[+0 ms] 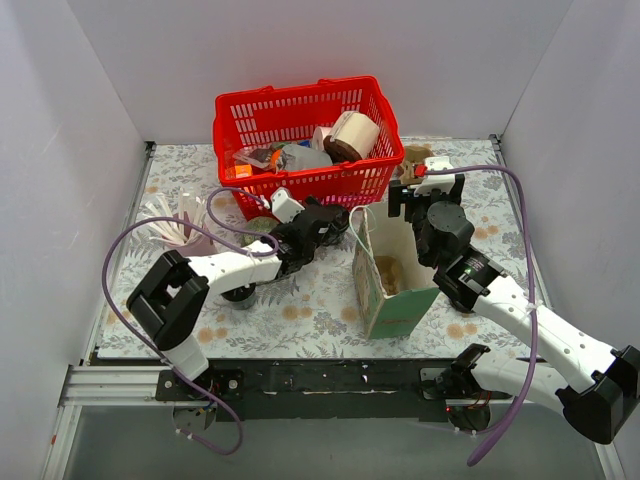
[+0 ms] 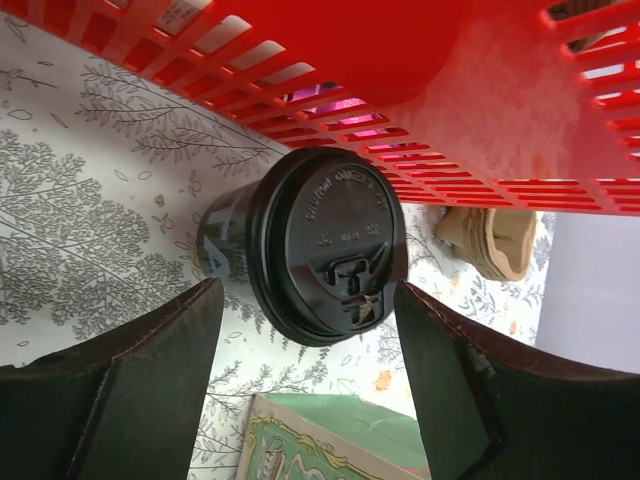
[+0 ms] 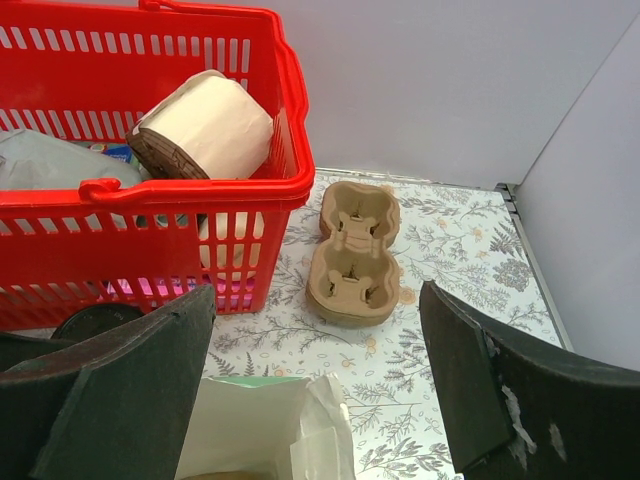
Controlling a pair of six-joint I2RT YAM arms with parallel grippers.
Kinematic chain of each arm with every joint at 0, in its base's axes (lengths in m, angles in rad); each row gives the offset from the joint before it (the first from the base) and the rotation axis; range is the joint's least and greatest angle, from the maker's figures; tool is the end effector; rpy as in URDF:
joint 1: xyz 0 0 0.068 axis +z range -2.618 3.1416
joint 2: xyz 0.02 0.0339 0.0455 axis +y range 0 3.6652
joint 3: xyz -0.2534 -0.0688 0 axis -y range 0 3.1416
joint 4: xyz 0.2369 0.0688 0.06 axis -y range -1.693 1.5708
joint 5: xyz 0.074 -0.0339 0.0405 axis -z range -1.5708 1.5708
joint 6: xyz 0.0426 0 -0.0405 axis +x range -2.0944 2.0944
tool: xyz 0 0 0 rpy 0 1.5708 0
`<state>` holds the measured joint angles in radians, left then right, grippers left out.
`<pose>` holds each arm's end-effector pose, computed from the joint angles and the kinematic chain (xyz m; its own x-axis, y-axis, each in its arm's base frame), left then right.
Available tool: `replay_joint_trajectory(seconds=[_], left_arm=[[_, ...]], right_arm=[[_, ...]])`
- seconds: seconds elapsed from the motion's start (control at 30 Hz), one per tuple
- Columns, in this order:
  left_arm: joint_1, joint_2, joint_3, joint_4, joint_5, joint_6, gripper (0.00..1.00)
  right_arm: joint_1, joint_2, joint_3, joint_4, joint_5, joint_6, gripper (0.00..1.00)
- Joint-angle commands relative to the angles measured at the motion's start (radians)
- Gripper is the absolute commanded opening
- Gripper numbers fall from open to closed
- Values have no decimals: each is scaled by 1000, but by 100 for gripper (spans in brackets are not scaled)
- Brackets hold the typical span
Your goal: Pack the takeout coffee
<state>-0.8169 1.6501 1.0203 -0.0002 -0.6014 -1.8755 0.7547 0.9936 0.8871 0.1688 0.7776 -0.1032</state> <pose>0.2606 -0.2423 0.2108 -0.1539 -0.9852 -0.0756 -0.4711 0.1404 -0.8708 0.1864 0.1343 0.3668 0.0429 -0.0605 -0.9972 0.0265 0.9979 -0.0594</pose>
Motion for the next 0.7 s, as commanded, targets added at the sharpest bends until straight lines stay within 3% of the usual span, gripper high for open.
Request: replay_joint_trajectory(seconds=[0.0,0.13,0.2,0.67], left_arm=[[5,7,52,-105,-50,-25,68],[7,13,28,-104,-37,-48,67],[7,33,35,-99,-18,-36,61],[7,82,66,-46,46,-45,62]], right_arm=[[-2,-24,15,55,20,13,90],[-2,-30,9,64,35,4,90],[-2,-33,7,64,38,-1,90],[-2,-36,-4,72,43,-4,90]])
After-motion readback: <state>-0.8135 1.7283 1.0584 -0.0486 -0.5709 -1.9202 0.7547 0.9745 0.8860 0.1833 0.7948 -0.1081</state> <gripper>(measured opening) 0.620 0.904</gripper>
